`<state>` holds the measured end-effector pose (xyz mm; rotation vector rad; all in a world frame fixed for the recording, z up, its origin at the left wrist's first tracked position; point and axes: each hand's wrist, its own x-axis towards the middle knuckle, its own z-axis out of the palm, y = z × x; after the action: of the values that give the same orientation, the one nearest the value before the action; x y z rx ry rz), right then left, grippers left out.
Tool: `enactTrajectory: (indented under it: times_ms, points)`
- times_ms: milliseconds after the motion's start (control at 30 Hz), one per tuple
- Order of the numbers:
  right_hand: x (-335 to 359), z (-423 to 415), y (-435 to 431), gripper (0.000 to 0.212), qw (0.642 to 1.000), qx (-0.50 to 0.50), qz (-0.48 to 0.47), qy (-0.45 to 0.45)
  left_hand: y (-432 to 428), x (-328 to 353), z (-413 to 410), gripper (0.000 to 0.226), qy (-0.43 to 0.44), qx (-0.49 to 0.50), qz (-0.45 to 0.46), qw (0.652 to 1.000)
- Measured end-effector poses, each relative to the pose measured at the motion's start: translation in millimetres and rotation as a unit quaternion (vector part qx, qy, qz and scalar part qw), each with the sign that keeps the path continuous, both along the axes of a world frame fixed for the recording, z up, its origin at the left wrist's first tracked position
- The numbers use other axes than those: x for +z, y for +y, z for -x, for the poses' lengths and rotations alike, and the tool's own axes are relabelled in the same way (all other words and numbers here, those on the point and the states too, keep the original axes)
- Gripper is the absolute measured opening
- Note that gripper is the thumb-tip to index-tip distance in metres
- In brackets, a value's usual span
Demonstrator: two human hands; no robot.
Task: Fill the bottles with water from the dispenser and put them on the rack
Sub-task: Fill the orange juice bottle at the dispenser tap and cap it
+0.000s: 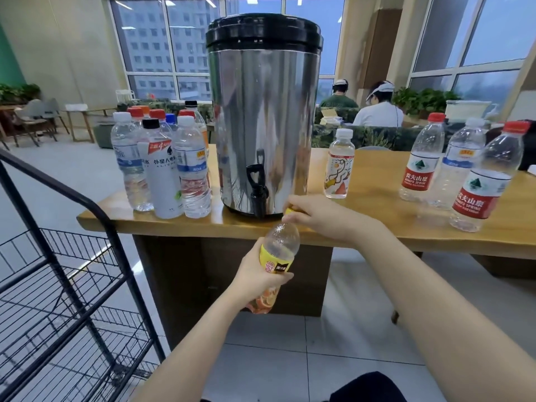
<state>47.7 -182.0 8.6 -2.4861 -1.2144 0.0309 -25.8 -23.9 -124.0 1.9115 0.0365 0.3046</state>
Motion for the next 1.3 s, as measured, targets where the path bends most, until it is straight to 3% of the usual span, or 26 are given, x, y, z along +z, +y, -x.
enactTrajectory:
  times_ms: [67,200,367,667,833,1100,1300]
  points:
    - [-1.9,-3.8,-1.2,0.018,0.997,0.009,-0.061,0.038,-1.2,-0.9,0.8,0.06,0.009,-0.014,0.024,1.0]
    - [-10.2,-20.0,-5.3,0.029,0.984,-0.032,-0.167,0.056,-1.1,-3.3,1.5,0.048,0.039,-0.025,0.081,0.996]
    - [-40.9,-56.3,-15.3,0.027,0.965,-0.244,-0.091,0.029,7.6,-17.0,3.3,0.038,0.07,-0.006,0.142,0.987]
    - [-60.2,-71.1,-12.2,0.038,0.948,-0.293,-0.119,0.032,25.8,-33.5,1.9,0.049,0.094,0.027,0.118,0.988]
    - [-43.1,-56.9,0.1,0.035,0.946,-0.263,-0.183,-0.046,30.0,-28.7,-3.7,0.052,0.082,0.046,0.108,0.99]
    - [9.6,-14.5,56.2,0.025,0.934,-0.052,-0.312,-0.167,30.4,-16.6,-11.1,0.057,0.065,0.066,0.112,0.989]
    - [24.0,-3.1,76.3,0.024,0.953,-0.01,-0.24,-0.187,28.7,-14.4,-9.8,0.058,0.065,0.07,0.11,0.989]
